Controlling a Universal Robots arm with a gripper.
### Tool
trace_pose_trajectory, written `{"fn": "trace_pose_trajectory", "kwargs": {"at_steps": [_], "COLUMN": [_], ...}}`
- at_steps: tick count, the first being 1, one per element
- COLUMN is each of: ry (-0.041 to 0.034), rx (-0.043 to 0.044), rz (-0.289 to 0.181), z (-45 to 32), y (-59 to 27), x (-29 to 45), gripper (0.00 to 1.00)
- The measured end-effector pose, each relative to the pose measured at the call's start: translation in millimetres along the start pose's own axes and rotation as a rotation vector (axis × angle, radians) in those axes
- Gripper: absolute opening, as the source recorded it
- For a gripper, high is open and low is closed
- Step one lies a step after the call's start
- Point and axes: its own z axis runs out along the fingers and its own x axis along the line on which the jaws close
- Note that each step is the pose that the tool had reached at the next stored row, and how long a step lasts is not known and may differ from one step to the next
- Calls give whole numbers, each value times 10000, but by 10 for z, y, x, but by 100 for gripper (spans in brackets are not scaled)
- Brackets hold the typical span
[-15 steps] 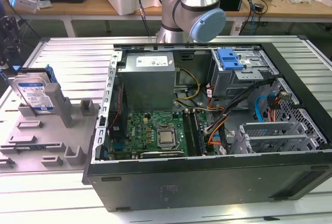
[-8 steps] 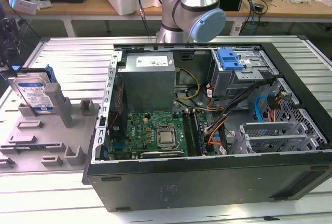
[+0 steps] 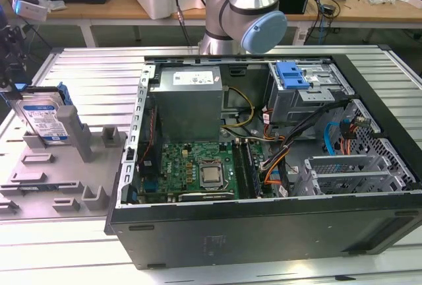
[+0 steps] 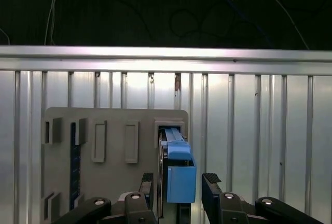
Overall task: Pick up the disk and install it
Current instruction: 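Pick up the disk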
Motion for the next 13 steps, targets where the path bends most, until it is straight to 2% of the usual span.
{"fn": "trace_pose_trajectory", "kwargs": {"at_steps": [6,9,13], "ry": [1,1,2], "rx": [24,100,122], "rz": [0,1,1], "z": [40,154,185], "y": [3,10,12], "x": [0,2,1], "gripper": [50,50,50]}}
